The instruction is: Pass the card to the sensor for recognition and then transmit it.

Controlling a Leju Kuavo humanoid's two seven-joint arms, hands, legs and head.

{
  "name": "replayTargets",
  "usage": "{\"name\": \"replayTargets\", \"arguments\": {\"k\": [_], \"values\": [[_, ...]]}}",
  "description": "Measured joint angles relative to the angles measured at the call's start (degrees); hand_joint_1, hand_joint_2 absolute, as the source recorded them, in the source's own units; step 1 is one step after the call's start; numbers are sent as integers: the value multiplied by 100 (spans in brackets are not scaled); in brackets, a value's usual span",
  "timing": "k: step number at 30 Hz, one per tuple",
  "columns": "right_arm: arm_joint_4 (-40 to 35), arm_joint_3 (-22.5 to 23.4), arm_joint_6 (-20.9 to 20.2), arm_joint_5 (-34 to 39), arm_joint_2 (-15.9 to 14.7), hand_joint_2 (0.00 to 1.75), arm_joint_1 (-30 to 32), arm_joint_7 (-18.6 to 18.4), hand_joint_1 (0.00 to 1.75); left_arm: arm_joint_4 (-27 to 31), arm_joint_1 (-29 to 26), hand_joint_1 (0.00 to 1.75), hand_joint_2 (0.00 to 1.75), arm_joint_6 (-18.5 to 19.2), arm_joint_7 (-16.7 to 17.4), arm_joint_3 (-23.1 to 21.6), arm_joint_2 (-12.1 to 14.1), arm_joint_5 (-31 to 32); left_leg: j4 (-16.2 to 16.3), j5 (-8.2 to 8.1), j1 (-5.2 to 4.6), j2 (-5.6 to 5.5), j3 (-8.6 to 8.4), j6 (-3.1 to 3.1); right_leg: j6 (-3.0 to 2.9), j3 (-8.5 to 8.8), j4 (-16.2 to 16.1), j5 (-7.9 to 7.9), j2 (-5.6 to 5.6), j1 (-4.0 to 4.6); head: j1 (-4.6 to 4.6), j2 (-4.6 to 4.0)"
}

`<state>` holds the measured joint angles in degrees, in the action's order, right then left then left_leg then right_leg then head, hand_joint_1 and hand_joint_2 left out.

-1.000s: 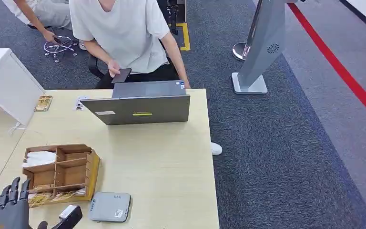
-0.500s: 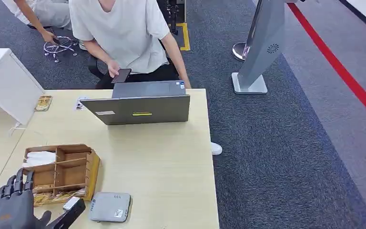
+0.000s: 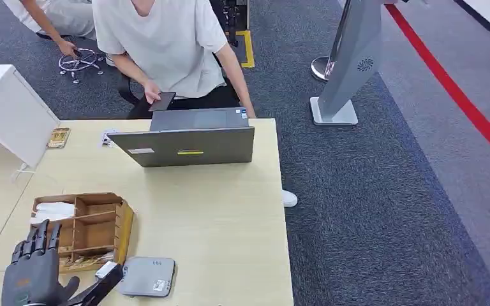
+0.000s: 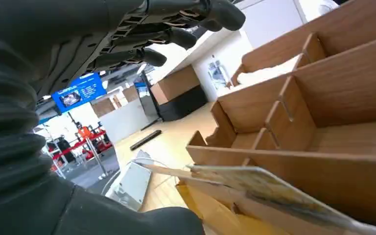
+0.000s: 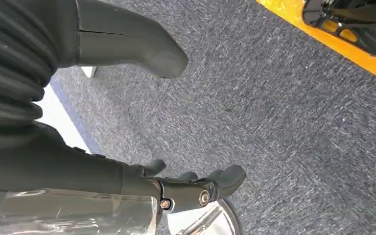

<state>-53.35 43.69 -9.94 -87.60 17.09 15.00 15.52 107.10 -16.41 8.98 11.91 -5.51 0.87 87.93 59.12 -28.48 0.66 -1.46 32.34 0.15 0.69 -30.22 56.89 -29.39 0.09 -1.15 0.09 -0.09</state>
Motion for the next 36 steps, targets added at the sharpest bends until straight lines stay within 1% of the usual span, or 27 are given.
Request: {"name": "replayTargets", "arguments": {"k": [24,25,27,31,36], "values": [[363,-98,170,0,-85,175,-191,42,0,-464,163,0,175,-28,-7,-227,4,0,0,0,0,2,1,0,0,3,0,1,2,0,0,0],[370,-99,173,0,-87,175,-194,42,0,-468,163,175,175,-33,-9,-230,4,0,0,0,0,2,1,0,0,2,0,1,2,0,0,0],[380,-98,173,-2,-90,175,-199,42,0,-481,164,175,175,-33,-22,-232,4,0,0,0,0,2,1,0,0,4,0,1,2,0,0,0],[431,-98,199,0,-96,175,-215,48,0,-519,153,175,175,0,-319,-232,-13,0,0,0,0,2,2,0,0,5,0,1,2,0,0,0],[490,-98,199,0,-114,175,-259,57,0,-577,163,175,175,-13,-485,-230,-61,0,0,0,0,3,2,0,0,4,0,1,2,0,2,0]]}}
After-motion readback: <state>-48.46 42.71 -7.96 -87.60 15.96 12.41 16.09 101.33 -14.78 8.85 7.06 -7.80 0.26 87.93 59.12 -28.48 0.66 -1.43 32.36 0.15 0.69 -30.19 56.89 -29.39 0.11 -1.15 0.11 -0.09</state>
